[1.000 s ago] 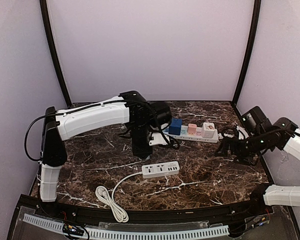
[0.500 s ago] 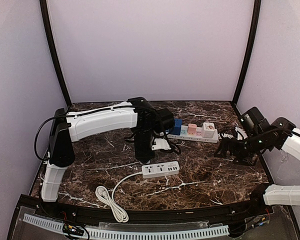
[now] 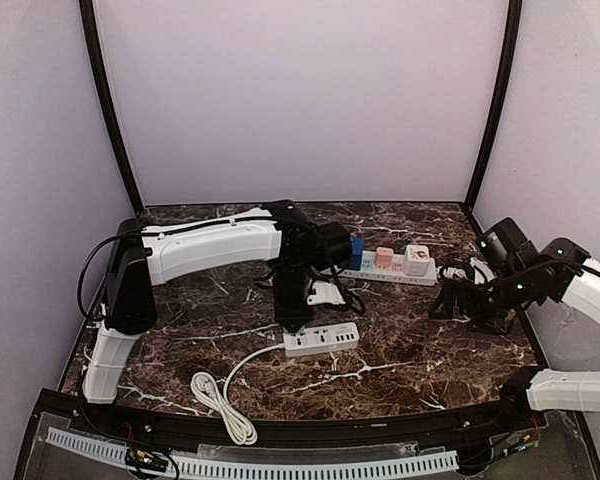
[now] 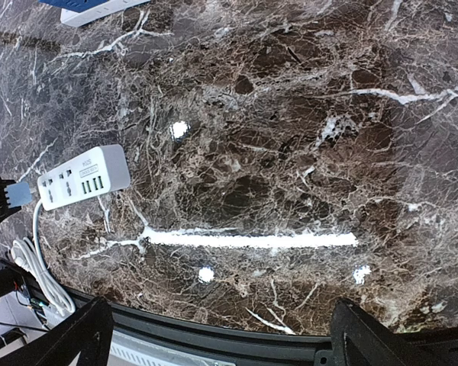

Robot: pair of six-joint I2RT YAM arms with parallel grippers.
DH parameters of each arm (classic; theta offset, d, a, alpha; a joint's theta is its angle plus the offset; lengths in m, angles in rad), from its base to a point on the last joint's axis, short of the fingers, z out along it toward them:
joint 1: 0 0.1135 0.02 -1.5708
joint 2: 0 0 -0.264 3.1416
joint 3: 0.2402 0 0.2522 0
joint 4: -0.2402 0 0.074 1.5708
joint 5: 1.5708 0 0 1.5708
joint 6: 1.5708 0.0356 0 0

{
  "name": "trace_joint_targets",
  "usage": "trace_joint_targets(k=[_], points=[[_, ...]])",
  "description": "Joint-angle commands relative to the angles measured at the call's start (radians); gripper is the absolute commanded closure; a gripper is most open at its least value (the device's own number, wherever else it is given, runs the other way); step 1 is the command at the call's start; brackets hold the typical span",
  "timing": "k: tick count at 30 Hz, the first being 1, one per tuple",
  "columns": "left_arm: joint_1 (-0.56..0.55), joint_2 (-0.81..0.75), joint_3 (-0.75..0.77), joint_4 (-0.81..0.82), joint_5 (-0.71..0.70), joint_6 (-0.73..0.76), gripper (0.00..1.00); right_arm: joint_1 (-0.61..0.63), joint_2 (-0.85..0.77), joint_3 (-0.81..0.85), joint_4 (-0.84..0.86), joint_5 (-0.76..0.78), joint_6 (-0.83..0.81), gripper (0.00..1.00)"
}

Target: Insert the plug

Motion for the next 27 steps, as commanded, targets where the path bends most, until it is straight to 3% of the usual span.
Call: trace_joint_targets(k=[1,27], points=[[0.000,0.007,0.016,0.004,0.007,0.012,0.99,0.006,-0.013,-0.012,0.011,0.000,-0.014,0.02],[0.001,0.032,-0.019,0.048,-0.019,0.049,0.99,0.006,0.033,0.003,0.027,-0.008,-0.031,0.02]])
